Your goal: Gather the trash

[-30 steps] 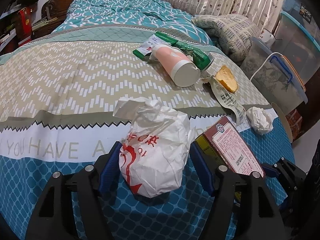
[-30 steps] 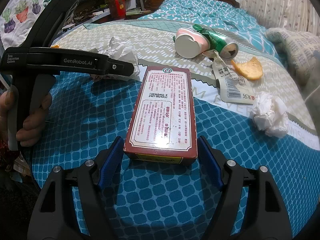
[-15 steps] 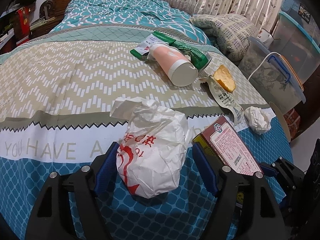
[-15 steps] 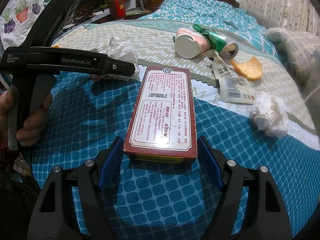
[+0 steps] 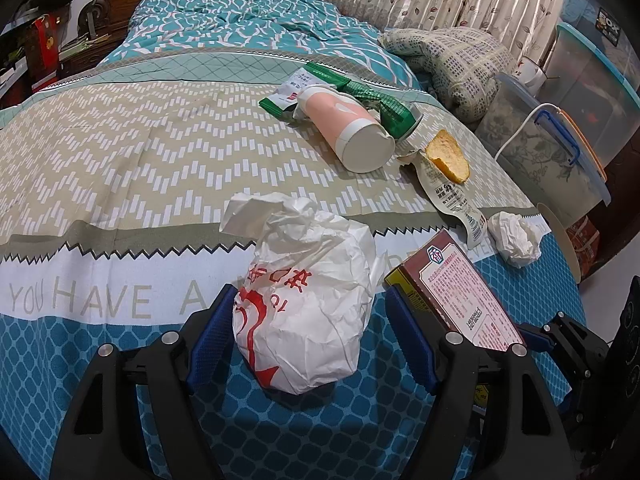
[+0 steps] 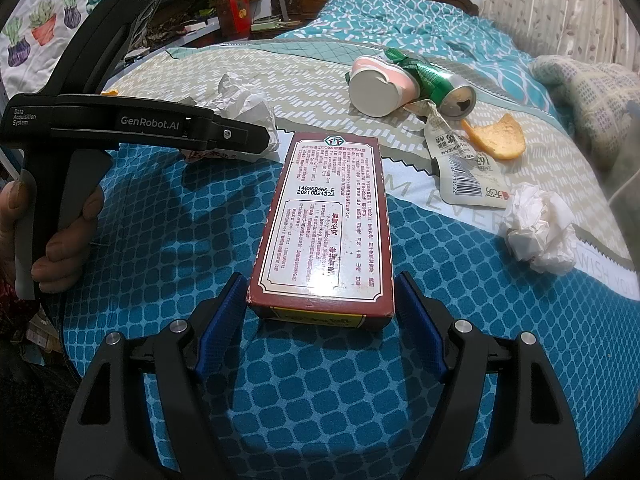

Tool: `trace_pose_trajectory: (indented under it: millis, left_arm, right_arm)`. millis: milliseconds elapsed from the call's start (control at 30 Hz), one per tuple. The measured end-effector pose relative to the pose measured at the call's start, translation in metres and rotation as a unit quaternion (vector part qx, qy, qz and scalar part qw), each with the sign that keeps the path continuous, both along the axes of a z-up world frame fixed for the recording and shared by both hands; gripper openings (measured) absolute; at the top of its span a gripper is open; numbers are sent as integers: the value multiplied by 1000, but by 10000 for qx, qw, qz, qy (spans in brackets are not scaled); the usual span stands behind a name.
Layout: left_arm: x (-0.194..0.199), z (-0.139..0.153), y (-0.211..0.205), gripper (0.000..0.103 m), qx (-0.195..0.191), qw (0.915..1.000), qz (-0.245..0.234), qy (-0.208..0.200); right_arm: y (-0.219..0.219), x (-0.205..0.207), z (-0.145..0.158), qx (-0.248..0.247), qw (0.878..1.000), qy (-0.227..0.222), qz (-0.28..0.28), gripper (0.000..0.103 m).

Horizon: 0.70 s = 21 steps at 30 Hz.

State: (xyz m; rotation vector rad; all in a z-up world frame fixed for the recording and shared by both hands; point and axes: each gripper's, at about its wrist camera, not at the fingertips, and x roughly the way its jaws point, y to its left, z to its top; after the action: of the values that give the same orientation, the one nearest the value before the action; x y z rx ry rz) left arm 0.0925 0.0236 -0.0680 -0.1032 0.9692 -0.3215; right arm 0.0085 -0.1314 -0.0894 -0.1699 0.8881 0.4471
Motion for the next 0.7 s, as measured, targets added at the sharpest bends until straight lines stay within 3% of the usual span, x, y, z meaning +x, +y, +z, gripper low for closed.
trace_pose_trajectory:
  millis: [700]
  left_arm:
    - [0, 0, -1, 73, 0, 10000, 1, 0]
  right_arm:
    - [0, 0, 0, -2, 10000, 1, -6, 76]
